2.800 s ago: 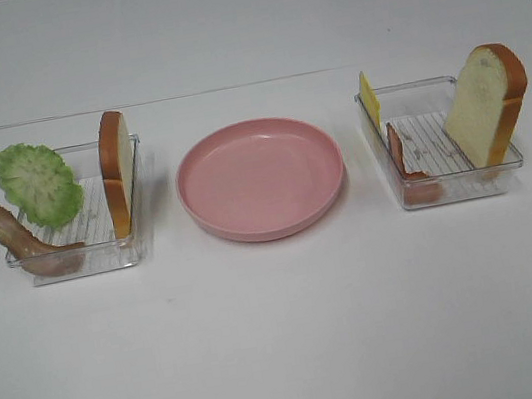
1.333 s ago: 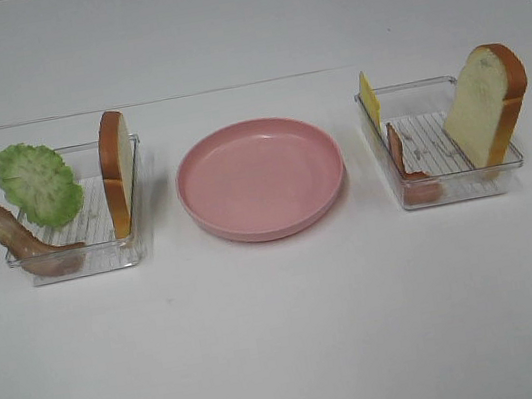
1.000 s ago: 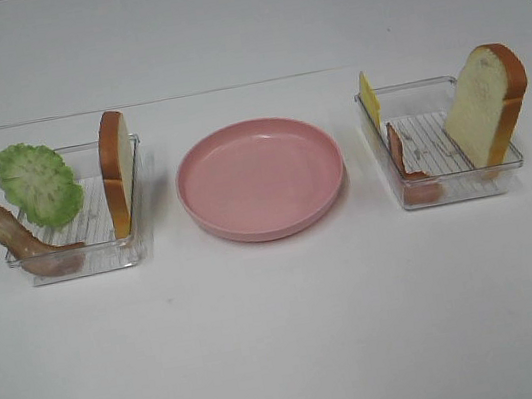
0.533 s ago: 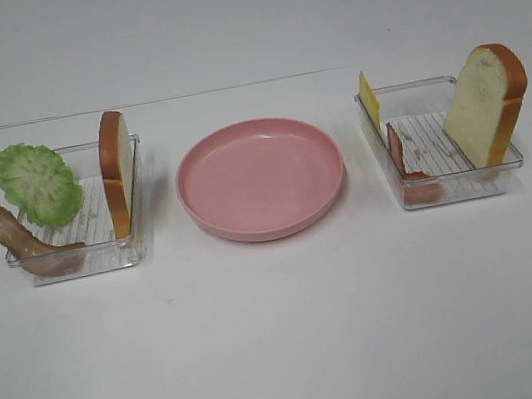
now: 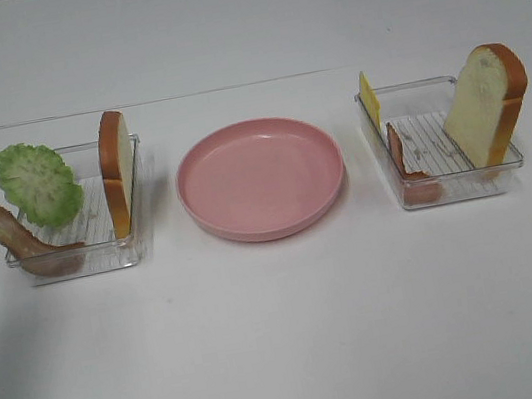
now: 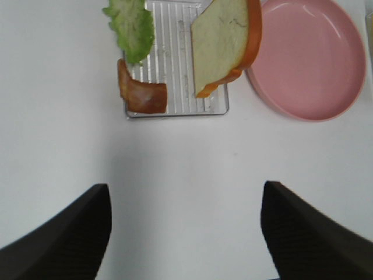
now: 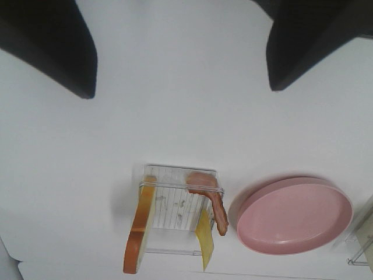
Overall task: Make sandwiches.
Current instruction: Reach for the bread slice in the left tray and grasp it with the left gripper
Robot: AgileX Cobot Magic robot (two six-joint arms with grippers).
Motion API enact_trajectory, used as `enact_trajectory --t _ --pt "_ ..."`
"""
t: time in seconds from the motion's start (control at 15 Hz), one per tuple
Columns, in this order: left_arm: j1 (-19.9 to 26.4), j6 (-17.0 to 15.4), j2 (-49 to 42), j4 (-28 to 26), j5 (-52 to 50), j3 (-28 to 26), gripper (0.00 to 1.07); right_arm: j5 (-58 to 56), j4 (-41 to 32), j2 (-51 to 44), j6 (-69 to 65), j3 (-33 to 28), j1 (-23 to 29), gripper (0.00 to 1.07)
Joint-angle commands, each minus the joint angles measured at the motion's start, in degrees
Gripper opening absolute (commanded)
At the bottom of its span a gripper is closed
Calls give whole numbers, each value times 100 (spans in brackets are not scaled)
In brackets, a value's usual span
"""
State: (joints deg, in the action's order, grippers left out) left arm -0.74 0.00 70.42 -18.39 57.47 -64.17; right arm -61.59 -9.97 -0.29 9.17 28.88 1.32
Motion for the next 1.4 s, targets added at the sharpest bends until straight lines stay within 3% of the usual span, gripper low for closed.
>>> enact_trajectory --t 0.07,0.27,0.6,0.8,1.07,1.4 --pt "-46 0 854 -235 344 -751 69 52 6 -97 46 6 -23 76" --pt "-567 -29 2172 0 905 -2017 69 52 6 -97 46 6 -23 76" --pt "-1415 -1335 3890 1117 1289 -3988 69 52 6 -97 46 6 -23 76" --pt "-1793 -1438 4670 1312 1627 -4807 69 52 6 -97 46 6 -23 76" --pt "-2011 -1662 5185 1467 1633 -5031 69 52 6 -97 52 6 -23 76" --pt "-2011 -1662 5672 1662 1455 -5031 69 52 -11 -97 52 6 -23 76"
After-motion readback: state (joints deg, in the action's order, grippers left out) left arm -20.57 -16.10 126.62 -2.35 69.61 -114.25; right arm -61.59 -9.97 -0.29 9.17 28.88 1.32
